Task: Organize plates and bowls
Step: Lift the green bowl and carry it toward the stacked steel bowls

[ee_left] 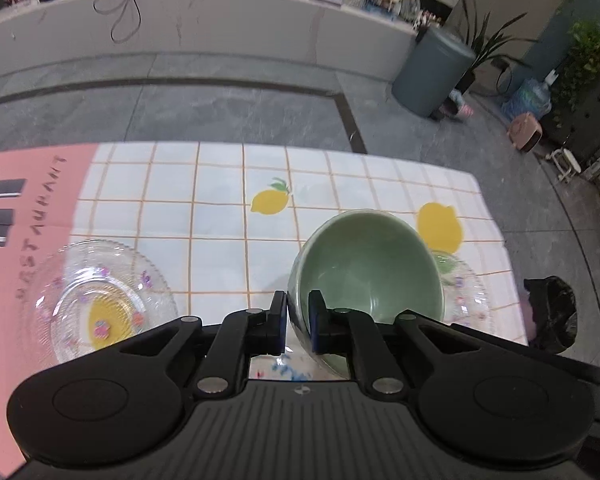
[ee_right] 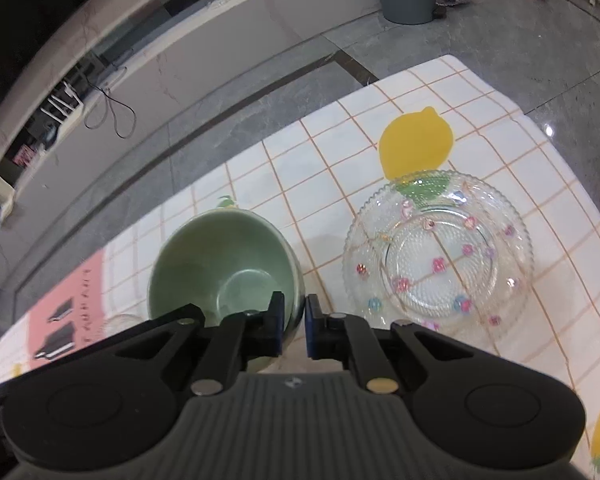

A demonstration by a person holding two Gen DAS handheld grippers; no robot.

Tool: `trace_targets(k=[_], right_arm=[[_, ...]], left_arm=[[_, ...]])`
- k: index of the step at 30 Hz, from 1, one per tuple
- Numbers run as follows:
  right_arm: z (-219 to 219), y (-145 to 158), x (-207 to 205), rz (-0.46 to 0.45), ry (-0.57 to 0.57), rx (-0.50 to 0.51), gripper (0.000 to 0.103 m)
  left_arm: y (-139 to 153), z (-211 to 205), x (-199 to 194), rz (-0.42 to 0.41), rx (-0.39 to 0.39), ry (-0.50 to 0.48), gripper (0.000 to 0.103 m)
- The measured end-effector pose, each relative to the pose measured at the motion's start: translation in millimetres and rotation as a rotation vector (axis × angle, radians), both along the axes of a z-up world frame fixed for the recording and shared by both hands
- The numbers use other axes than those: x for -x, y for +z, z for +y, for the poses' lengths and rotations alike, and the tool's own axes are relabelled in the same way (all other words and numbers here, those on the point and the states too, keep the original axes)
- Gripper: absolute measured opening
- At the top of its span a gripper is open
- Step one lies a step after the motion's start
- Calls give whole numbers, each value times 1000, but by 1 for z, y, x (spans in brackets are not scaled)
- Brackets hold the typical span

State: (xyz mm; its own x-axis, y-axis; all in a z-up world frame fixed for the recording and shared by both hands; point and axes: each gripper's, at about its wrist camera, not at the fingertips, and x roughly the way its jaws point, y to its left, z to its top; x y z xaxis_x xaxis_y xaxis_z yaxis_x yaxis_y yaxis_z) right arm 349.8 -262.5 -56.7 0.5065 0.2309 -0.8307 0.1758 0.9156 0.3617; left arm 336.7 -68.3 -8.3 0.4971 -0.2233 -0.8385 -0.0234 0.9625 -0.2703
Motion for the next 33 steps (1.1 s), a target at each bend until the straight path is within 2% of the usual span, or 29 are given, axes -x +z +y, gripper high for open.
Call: trace_targets(k=[7, 16, 25, 33], right_arm=[[3, 39, 63, -65, 12, -36, 7], [22, 64, 156, -132, 45, -72, 7], [59, 74, 226, -174, 125, -95, 6], [92, 70, 261, -169, 207, -128, 6]], left_arm=[[42, 6, 60, -63, 3, 8, 12], [68, 30, 145, -130, 20, 38, 12], [80, 65, 218, -181, 5, 94, 12], [78, 98, 261, -195, 1, 157, 13]])
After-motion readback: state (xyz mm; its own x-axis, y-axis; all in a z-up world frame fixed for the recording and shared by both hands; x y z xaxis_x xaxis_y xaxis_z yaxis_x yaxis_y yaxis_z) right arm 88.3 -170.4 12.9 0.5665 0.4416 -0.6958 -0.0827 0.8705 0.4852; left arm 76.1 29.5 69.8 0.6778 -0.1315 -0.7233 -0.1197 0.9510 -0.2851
